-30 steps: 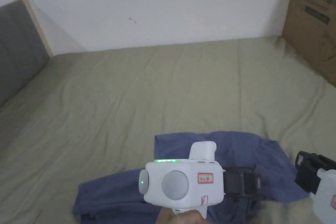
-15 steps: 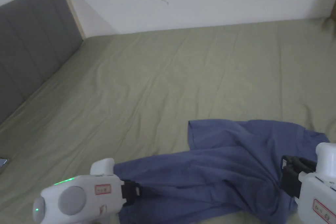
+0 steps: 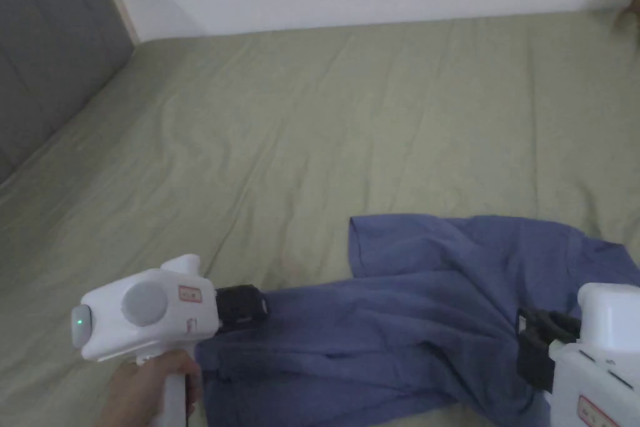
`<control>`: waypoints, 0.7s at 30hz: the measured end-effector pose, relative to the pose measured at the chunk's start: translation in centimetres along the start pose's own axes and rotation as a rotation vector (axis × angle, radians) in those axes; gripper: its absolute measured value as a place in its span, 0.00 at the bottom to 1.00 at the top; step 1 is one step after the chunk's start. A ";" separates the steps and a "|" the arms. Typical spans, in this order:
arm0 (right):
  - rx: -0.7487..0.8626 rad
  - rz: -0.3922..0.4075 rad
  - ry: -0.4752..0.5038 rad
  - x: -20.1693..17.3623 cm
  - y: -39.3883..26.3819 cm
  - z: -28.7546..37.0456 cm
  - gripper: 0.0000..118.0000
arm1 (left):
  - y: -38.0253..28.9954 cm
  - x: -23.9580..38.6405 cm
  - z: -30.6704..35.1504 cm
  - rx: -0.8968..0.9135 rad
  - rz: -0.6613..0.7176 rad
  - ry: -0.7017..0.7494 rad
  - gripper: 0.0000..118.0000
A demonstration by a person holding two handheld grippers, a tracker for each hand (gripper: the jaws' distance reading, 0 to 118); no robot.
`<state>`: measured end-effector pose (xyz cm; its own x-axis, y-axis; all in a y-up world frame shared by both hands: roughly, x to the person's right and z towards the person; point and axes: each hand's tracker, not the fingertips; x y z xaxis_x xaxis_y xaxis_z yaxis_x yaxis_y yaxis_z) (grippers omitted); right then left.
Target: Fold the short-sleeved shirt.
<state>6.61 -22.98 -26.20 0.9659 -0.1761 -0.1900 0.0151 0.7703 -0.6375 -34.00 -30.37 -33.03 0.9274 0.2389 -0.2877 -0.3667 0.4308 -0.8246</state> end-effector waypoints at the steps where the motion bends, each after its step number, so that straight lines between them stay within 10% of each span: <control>1: -0.007 0.000 -0.003 0.1 -0.1 -0.2 0.00 | -0.2 0.6 -0.2 0.002 -0.052 0.034 0.83; 5: -0.032 0.004 -0.006 0.6 -0.2 -0.7 0.00 | 0.2 0.5 0.9 0.008 -0.034 0.096 0.53; 8: -0.043 0.030 -0.011 0.8 0.3 -0.9 0.00 | 0.5 -0.3 1.3 0.035 -0.035 0.161 0.03; 14: -0.066 0.077 0.114 2.4 4.7 -1.9 0.00 | -0.5 0.6 4.4 0.087 -0.072 0.124 0.03; 15: -0.080 0.111 0.128 2.5 6.0 -2.6 0.06 | -0.7 0.8 5.2 0.100 -0.087 0.117 0.03; 19: -0.110 0.283 0.175 2.8 10.4 -7.5 0.95 | -1.5 1.6 7.5 0.140 -0.125 0.095 0.03; 21: -0.146 0.386 0.160 2.7 12.3 -11.0 0.95 | -1.8 1.7 8.5 0.151 -0.126 0.084 0.03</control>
<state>6.52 -20.69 -42.80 0.8412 0.0055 -0.5407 -0.3862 0.7060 -0.5936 -32.38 -23.33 -27.91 0.9671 0.1042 -0.2321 -0.2487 0.5799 -0.7758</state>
